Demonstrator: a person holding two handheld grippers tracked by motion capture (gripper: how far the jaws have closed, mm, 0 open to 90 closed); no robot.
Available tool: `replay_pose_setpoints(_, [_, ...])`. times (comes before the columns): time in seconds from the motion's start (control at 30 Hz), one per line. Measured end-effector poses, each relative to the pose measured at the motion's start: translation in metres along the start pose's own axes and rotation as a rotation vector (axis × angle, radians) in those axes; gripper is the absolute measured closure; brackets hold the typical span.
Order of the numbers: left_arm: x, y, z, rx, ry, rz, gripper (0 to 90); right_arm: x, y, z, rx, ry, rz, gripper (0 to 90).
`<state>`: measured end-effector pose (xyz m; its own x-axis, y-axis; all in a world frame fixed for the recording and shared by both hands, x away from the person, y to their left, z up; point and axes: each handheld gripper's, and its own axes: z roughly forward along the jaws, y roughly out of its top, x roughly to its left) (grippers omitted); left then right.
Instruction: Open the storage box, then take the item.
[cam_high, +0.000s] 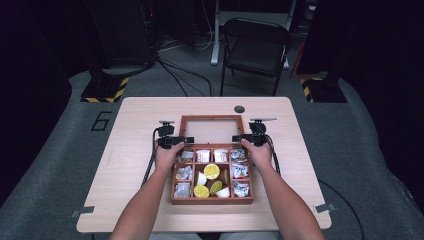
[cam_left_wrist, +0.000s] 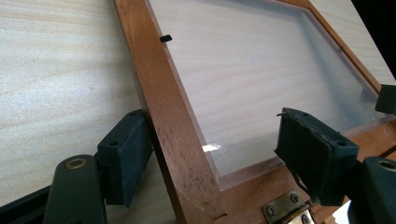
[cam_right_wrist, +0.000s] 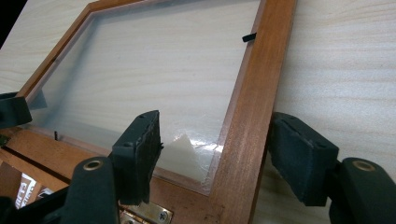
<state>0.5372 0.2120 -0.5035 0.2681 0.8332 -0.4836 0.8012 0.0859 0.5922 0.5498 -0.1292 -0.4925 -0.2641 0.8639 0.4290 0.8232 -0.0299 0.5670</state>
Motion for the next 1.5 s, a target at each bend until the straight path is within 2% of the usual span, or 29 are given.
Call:
replay_pose_setpoints(0.2, [0.001,0.0,0.0,-0.001,-0.002,0.007,26.7,0.0,0.0,0.0,0.003,0.0,0.013,34.0])
replay_pose_setpoints(0.4, [0.001,0.0,-0.001,-0.01,-0.004,-0.004,28.1,0.002,-0.001,0.0,0.004,-0.003,0.027,32.9])
replay_pose_setpoints(0.43, [0.002,0.0,-0.002,-0.01,0.0,0.007,28.5,0.002,0.0,-0.003,-0.008,-0.02,0.033,33.2])
replay_pose_setpoints(0.6, [0.002,0.001,-0.01,-0.021,0.023,0.027,31.7,0.0,0.002,-0.014,-0.046,-0.043,0.022,32.9])
replay_pose_setpoints(0.63, [0.004,0.002,-0.017,-0.044,0.02,0.017,32.2,0.0,0.002,-0.021,-0.068,-0.059,-0.009,32.8])
replay_pose_setpoints(0.7, [0.006,0.004,-0.023,-0.056,0.01,0.017,32.3,0.003,0.0,-0.03,-0.098,-0.09,-0.055,32.1])
replay_pose_setpoints(0.73, [0.006,0.004,-0.023,-0.056,0.01,0.017,32.4,0.003,0.0,-0.03,-0.098,-0.09,-0.055,32.1])
replay_pose_setpoints(0.77, [0.006,0.004,-0.028,-0.072,0.01,0.01,32.5,0.009,-0.002,-0.036,-0.109,-0.11,-0.118,31.3])
replay_pose_setpoints(0.8, [0.006,0.004,-0.028,-0.072,0.01,0.01,32.5,0.009,-0.002,-0.036,-0.109,-0.11,-0.118,31.3])
replay_pose_setpoints(0.83, [0.006,0.004,-0.031,-0.074,0.006,0.016,32.6,0.016,-0.005,-0.042,-0.108,-0.102,-0.159,31.3])
replay_pose_setpoints(0.87, [0.006,0.004,-0.032,-0.08,0.001,0.007,32.6,0.016,-0.005,-0.042,-0.108,-0.102,-0.159,31.3])
replay_pose_setpoints(0.9, [0.006,0.004,-0.034,-0.082,-0.001,0.012,32.6,0.024,-0.008,-0.048,-0.115,-0.081,-0.2,31.2])
replay_pose_setpoints(0.93, [0.004,0.004,-0.035,-0.085,0.001,0.005,32.6,0.024,-0.008,-0.048,-0.115,-0.081,-0.2,31.2])
replay_pose_setpoints(0.97, [0.004,0.003,-0.037,-0.086,-0.001,0.016,32.6,0.033,-0.012,-0.054,-0.107,-0.052,-0.222,29.7])
replay_pose_setpoints(1.0, [0.003,0.003,-0.038,-0.082,-0.001,0.022,32.5,0.036,-0.015,-0.055,-0.104,-0.034,-0.239,29.1])
replay_pose_setpoints(1.1, [0.0,0.004,-0.041,-0.095,-0.008,0.018,32.6,0.05,-0.022,-0.058,-0.076,-0.009,-0.295,27.1])
replay_pose_setpoints(1.13, [0.0,0.004,-0.041,-0.095,-0.008,0.018,32.6,0.05,-0.022,-0.058,-0.076,-0.009,-0.295,27.1])
replay_pose_setpoints(1.17, [-0.001,0.004,-0.042,-0.097,-0.012,0.023,32.6,0.058,-0.026,-0.059,-0.065,0.002,-0.337,27.5])
replay_pose_setpoints(1.2, [-0.001,0.004,-0.042,-0.097,-0.012,0.023,32.6,0.058,-0.026,-0.059,-0.065,0.002,-0.337,27.5])
replay_pose_setpoints(1.27, [-0.003,0.004,-0.043,-0.09,-0.014,0.031,32.6,0.065,-0.032,-0.06,-0.065,0.015,-0.364,30.3])
replay_pose_setpoints(1.3, [-0.004,0.003,-0.044,-0.095,-0.018,0.039,32.6,0.069,-0.036,-0.059,-0.046,0.034,-0.39,32.6])
replay_pose_setpoints(1.4, [-0.006,0.003,-0.043,-0.1,-0.016,0.029,32.6,0.073,-0.044,-0.055,-0.015,0.024,-0.438,33.3])
replay_pose_setpoints(1.5, [-0.006,0.003,-0.043,-0.092,-0.013,0.047,32.6,0.076,-0.05,-0.052,-0.009,0.035,-0.455,33.8])
